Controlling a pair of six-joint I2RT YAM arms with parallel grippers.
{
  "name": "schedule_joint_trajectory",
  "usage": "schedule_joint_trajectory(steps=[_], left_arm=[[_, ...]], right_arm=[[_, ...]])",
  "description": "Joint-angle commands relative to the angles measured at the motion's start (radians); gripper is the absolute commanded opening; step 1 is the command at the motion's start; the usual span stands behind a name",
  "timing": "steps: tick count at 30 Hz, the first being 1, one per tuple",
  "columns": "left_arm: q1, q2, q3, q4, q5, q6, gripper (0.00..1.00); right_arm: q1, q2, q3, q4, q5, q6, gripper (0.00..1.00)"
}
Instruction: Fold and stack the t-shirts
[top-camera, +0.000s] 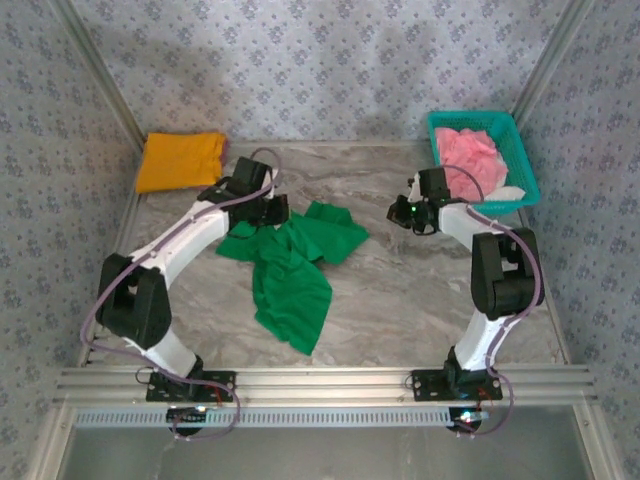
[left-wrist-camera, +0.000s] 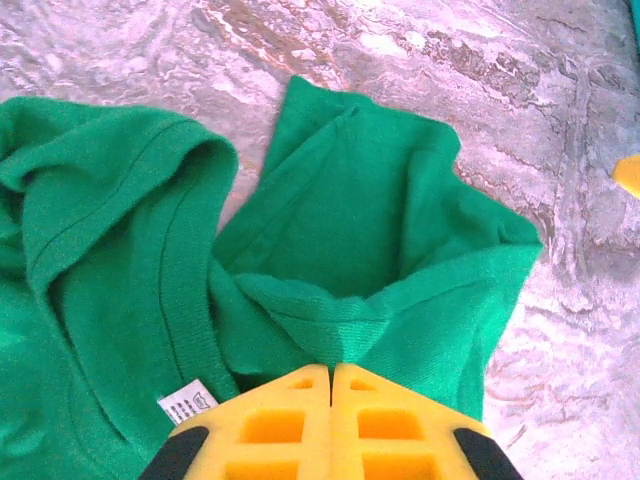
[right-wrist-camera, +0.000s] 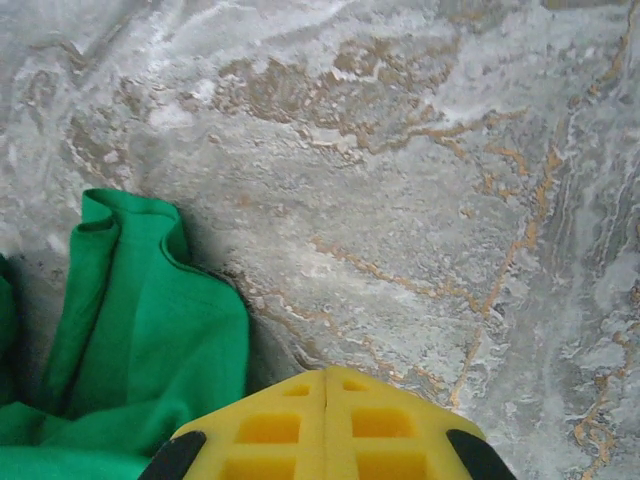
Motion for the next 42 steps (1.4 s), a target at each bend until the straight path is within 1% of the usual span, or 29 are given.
schedule_joint_trajectory(steps=[1, 2, 3, 4, 6, 9, 11, 12, 13, 16, 17, 18, 20, 21, 22, 23, 24, 25, 27, 28, 29, 31, 32, 33, 35, 36, 37, 39, 42], left_arm=[[-0.012, 0.015, -0.038, 0.067, 0.146, 0.038, 0.52], [-0.019, 0.042, -0.030, 0.067, 0.172, 0.034, 0.67], [-0.031, 0.072, -0.009, 0.046, 0.166, 0.027, 0.75], [-0.045, 0.097, 0.007, 0.024, 0.142, 0.020, 0.77], [-0.073, 0.116, 0.013, 0.012, 0.099, 0.006, 0.77], [-0.123, 0.119, 0.003, -0.006, 0.036, -0.007, 0.76], [-0.152, 0.117, -0.022, 0.001, 0.028, -0.019, 0.64], [-0.166, 0.117, -0.043, 0.019, 0.031, -0.021, 0.61], [-0.174, 0.122, -0.058, 0.032, 0.029, -0.024, 0.56], [-0.177, 0.162, -0.056, 0.034, 0.034, -0.020, 0.36], [-0.176, 0.175, -0.045, 0.031, 0.038, -0.016, 0.32], [-0.178, 0.187, -0.033, 0.024, 0.039, -0.012, 0.33], [-0.179, 0.203, -0.020, -0.001, 0.015, -0.015, 0.49], [-0.179, 0.209, -0.019, -0.014, 0.005, -0.012, 0.48], [-0.179, 0.212, -0.021, -0.022, -0.001, -0.005, 0.42], [-0.177, 0.210, -0.025, -0.026, -0.010, -0.001, 0.40], [-0.178, 0.206, -0.029, -0.027, -0.019, -0.001, 0.34], [-0.177, 0.203, -0.032, -0.025, -0.020, 0.003, 0.23], [-0.177, 0.193, -0.029, -0.025, -0.017, 0.005, 0.09], [-0.177, 0.184, -0.029, -0.030, -0.021, 0.003, 0.05], [-0.176, 0.175, -0.028, -0.033, -0.026, 0.002, 0.04], [-0.173, 0.146, -0.029, -0.043, -0.040, 0.000, 0.06], [-0.169, 0.131, -0.034, -0.045, -0.046, 0.000, 0.12], [-0.163, 0.117, -0.040, -0.043, -0.049, 0.000, 0.22], [-0.147, 0.098, -0.060, -0.027, -0.034, 0.003, 0.30], [-0.138, 0.095, -0.072, -0.014, -0.019, 0.001, 0.40], [-0.131, 0.099, -0.083, -0.005, 0.000, -0.006, 0.47], [-0.127, 0.108, -0.106, 0.017, 0.041, -0.018, 0.44], [-0.140, 0.112, -0.150, 0.062, 0.089, -0.022, 0.44]], right_arm=[[0.028, 0.048, 0.051, -0.052, -0.047, -0.018, 0.19], [0.039, 0.065, 0.064, -0.057, -0.047, -0.020, 0.22], [0.050, 0.080, 0.065, -0.059, -0.043, -0.011, 0.24], [0.055, 0.088, 0.095, -0.047, -0.046, 0.006, 0.25], [0.060, 0.090, 0.096, -0.015, -0.061, 0.036, 0.28], [0.065, 0.084, 0.105, -0.017, -0.051, 0.033, 0.28], [0.062, 0.084, 0.114, -0.034, -0.049, 0.017, 0.29], [0.059, 0.086, 0.118, -0.044, -0.051, 0.009, 0.29], [0.056, 0.089, 0.120, -0.050, -0.051, 0.003, 0.29], [0.051, 0.095, 0.113, -0.045, -0.054, 0.003, 0.30], [0.050, 0.098, 0.113, -0.045, -0.055, 0.005, 0.30], [0.050, 0.100, 0.111, -0.045, -0.059, 0.008, 0.30], [0.050, 0.101, 0.108, -0.039, -0.070, 0.012, 0.30], [0.051, 0.098, 0.107, -0.038, -0.072, 0.013, 0.30], [0.051, 0.094, 0.105, -0.038, -0.069, 0.009, 0.30], [0.049, 0.093, 0.105, -0.038, -0.065, 0.005, 0.31], [0.048, 0.093, 0.105, -0.041, -0.063, 0.001, 0.30], [0.046, 0.095, 0.106, -0.041, -0.063, 0.000, 0.30], [0.041, 0.102, 0.110, -0.042, -0.070, 0.002, 0.30], [0.042, 0.102, 0.111, -0.042, -0.072, 0.001, 0.31], [0.040, 0.102, 0.113, -0.042, -0.071, 0.002, 0.31], [0.042, 0.108, 0.118, -0.042, -0.071, 0.000, 0.32], [0.045, 0.116, 0.126, -0.049, -0.075, -0.003, 0.33], [0.046, 0.131, 0.145, -0.066, -0.081, -0.011, 0.37], [0.058, 0.170, 0.196, -0.122, -0.103, -0.039, 0.40], [0.065, 0.183, 0.217, -0.148, -0.107, -0.052, 0.40], [0.072, 0.187, 0.220, -0.152, -0.105, -0.053, 0.40], [0.077, 0.181, 0.204, -0.128, -0.109, -0.043, 0.40], [0.074, 0.177, 0.186, -0.114, -0.112, -0.032, 0.40]])
